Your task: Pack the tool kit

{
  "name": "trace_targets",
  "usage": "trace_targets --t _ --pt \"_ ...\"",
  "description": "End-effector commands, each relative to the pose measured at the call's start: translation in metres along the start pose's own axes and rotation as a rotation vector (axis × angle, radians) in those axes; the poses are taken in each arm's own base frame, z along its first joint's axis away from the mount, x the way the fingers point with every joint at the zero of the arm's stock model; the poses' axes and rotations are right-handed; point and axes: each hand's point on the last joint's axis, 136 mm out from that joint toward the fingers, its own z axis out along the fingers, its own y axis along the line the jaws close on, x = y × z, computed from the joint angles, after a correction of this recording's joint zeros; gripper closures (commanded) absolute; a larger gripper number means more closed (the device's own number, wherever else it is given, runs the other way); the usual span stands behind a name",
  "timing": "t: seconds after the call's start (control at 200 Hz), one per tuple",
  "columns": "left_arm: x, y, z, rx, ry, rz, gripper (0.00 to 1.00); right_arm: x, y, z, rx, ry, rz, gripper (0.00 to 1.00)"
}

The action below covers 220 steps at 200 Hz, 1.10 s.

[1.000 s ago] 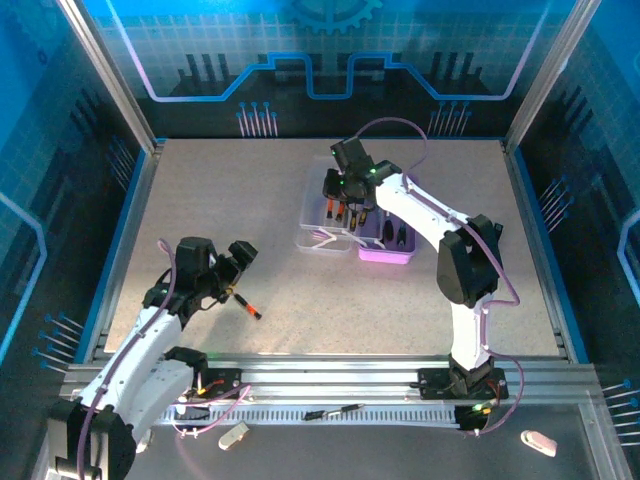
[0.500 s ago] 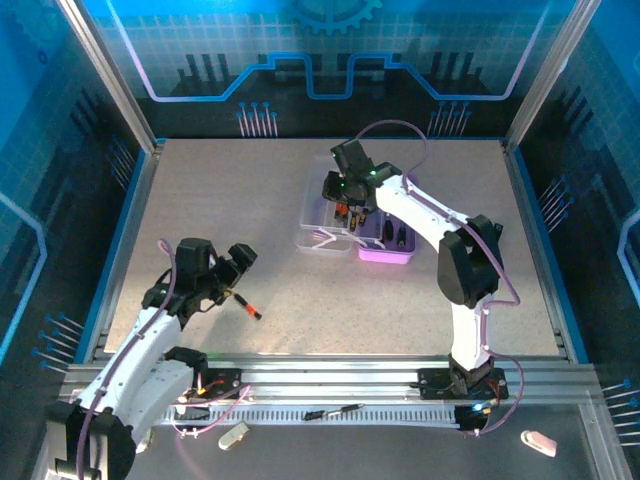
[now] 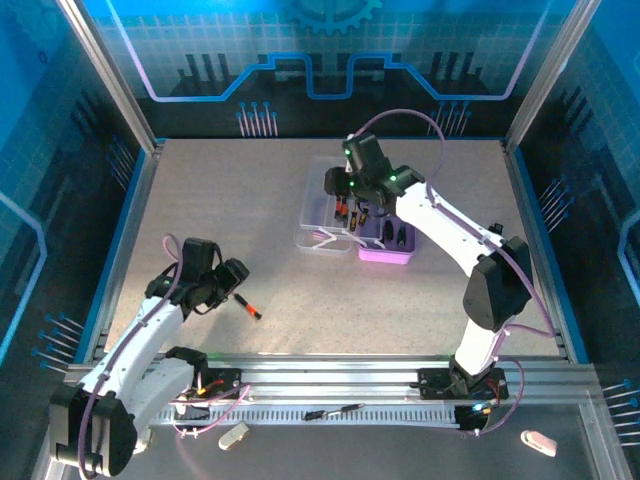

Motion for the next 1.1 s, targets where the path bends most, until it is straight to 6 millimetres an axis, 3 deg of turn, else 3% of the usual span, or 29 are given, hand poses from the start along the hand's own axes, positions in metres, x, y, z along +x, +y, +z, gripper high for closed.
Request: trace_targets --t 0.0,0.14,0.295,0.675,0.93,1.096 --pt "0.006 0.011 0.001 -0.057 0.023 0.027 0.36 0.026 -0.005 -0.002 -0.016 0.028 -0.064 0.55" --pt "0.018 0.012 0.012 -0.077 0.083 0.048 0.41 0.051 -0.021 -0.008 -0.016 0.012 -0.04 0.53" --pt "0.022 0.029 0.02 -0.154 0.072 0.046 0.48 0.072 -0.042 -0.016 0.025 0.008 -0.025 0.53" --pt "0.031 0.038 0.051 -0.292 0.147 0.083 0.56 0.059 -0.072 -0.037 0.04 -0.086 -0.01 0.52" --pt "0.023 0.045 0.055 -0.356 0.118 0.104 0.67 0.071 -0.089 -0.04 0.047 -0.084 0.022 0.51" --pt "0.02 0.045 0.059 -0.394 0.132 0.13 0.68 0.075 -0.098 -0.041 0.053 -0.079 0.047 0.51"
